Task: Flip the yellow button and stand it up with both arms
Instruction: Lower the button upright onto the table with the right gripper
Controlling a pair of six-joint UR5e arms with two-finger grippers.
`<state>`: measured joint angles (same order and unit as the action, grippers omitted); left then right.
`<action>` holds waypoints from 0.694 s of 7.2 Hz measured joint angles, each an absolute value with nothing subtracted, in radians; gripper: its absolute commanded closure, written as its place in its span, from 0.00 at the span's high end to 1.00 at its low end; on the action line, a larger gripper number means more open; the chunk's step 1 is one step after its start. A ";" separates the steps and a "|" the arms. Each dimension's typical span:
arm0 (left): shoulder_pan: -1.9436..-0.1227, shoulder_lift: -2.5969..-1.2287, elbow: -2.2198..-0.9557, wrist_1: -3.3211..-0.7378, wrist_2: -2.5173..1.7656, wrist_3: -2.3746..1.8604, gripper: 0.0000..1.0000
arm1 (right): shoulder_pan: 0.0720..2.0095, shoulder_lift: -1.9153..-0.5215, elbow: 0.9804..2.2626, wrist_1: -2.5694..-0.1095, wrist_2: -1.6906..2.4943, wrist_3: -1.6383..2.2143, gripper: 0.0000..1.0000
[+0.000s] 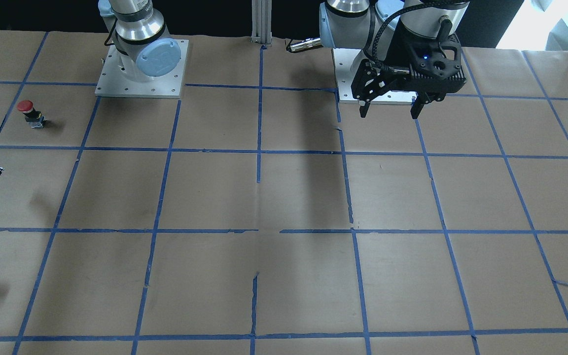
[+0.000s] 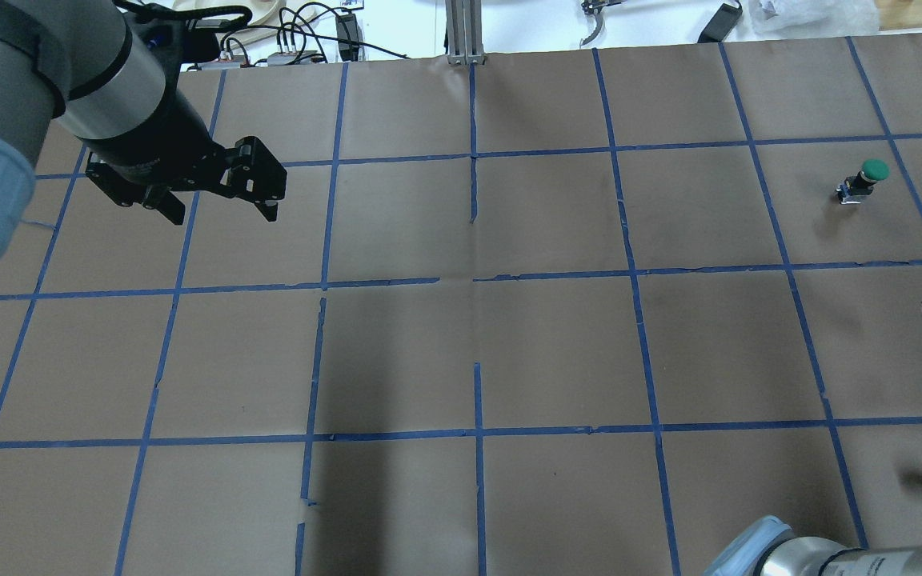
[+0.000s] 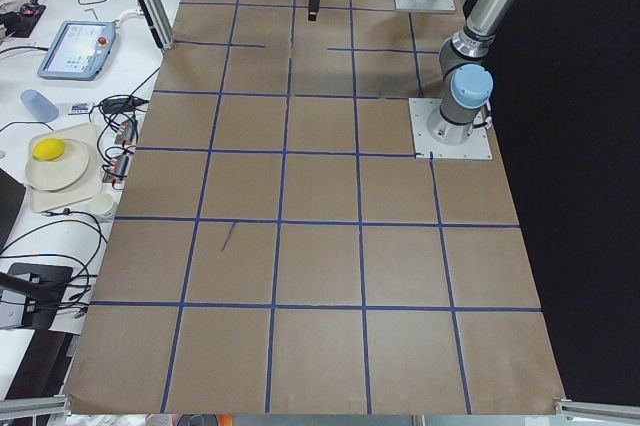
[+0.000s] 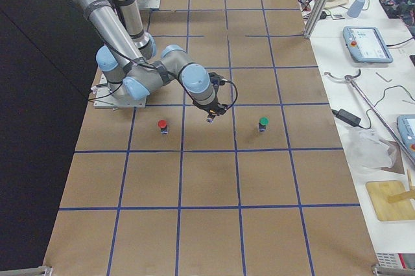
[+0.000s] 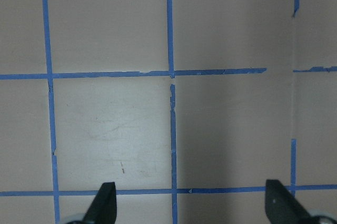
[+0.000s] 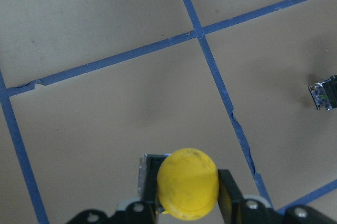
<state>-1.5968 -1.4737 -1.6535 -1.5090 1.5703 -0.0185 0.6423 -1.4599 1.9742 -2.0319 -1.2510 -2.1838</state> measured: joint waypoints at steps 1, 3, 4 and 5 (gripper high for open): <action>-1.597 -1.471 -1.657 -1.508 1.569 -0.020 1.00 | 0.630 -1.433 1.974 -2.032 -1.233 -2.227 0.18; -1.597 -1.468 -1.659 -1.508 1.568 -0.021 1.00 | 0.620 -1.391 1.975 -2.032 -1.205 -2.332 0.18; -1.597 -1.468 -1.659 -1.508 1.568 -0.021 1.00 | 0.619 -1.368 1.974 -2.029 -1.201 -2.358 0.18; -1.597 -1.469 -1.660 -1.507 1.568 -0.021 1.00 | 0.619 -1.355 1.975 -2.025 -1.198 -2.369 0.20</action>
